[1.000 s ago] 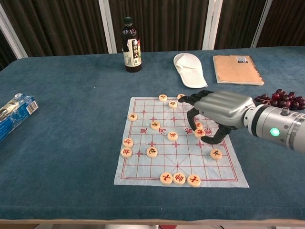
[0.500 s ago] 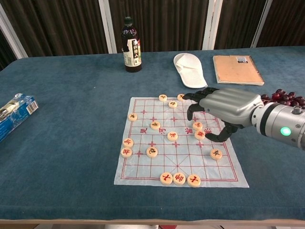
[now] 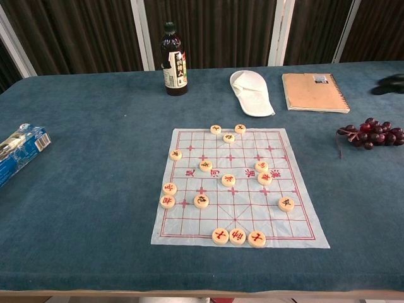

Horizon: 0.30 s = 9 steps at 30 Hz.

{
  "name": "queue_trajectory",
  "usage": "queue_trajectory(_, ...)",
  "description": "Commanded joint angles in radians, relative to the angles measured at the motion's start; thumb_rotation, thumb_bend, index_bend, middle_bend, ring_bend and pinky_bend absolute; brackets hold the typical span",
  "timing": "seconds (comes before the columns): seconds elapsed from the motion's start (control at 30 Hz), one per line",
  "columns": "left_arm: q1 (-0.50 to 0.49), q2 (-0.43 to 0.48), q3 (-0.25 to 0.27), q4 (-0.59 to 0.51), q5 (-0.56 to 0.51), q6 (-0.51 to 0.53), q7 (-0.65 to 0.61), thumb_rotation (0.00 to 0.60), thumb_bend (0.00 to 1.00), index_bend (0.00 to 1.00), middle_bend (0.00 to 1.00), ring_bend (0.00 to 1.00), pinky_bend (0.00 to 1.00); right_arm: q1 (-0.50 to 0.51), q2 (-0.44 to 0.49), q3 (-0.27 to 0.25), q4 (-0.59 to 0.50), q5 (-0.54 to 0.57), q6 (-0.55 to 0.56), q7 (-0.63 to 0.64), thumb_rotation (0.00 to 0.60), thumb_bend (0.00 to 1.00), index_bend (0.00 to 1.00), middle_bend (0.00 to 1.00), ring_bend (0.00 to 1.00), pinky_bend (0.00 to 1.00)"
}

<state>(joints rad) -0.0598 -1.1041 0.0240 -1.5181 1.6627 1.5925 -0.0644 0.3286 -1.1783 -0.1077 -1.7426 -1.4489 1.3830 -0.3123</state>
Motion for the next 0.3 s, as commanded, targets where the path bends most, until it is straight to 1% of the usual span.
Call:
queue_trajectory(0.03, 0.0, -0.01, -0.003, -0.001, 0.001, 0.001, 0.025, 0.6, 0.44, 0.0, 0.0, 0.0, 0.0, -0.15, 0.043, -0.061, 0.027, -0.014, 0.145, 0.09, 0.6, 0.43, 0.0, 0.0, 0.0, 0.0)
queue_trajectory(0.13, -0.002, -0.02, -0.007, -0.003, -0.006, -0.005, 0.052, 0.6, 0.44, 0.0, 0.0, 0.0, 0.0, -0.176, 0.025, -0.039, 0.057, -0.068, 0.206, 0.09, 0.6, 0.43, 0.0, 0.0, 0.0, 0.0)
queue_trajectory(0.3, 0.004, -0.023, -0.004, -0.014, 0.003, 0.006, 0.076, 0.6, 0.44, 0.0, 0.0, 0.0, 0.0, -0.174, 0.037, -0.052, 0.063, -0.107, 0.157, 0.112, 0.6, 0.4, 0.0, 0.0, 0.0, 0.0)
